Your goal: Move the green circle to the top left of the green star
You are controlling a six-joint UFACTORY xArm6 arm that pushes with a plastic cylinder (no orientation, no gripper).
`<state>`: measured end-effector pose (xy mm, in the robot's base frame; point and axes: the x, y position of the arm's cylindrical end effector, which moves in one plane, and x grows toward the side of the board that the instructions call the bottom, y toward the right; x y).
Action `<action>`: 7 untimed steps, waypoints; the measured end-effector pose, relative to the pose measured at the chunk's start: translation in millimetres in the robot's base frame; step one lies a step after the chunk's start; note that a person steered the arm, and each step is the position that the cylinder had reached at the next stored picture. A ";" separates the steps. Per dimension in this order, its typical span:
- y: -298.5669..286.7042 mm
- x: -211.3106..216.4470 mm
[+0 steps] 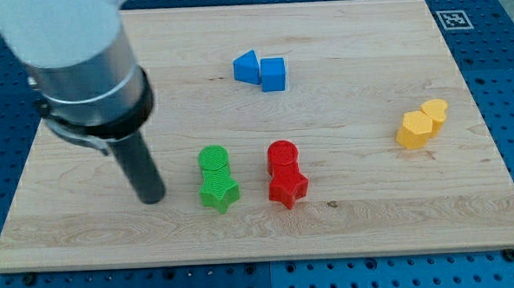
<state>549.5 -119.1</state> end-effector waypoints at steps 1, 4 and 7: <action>50.9 0.0; 47.0 4.8; -21.0 -49.3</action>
<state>500.3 -140.1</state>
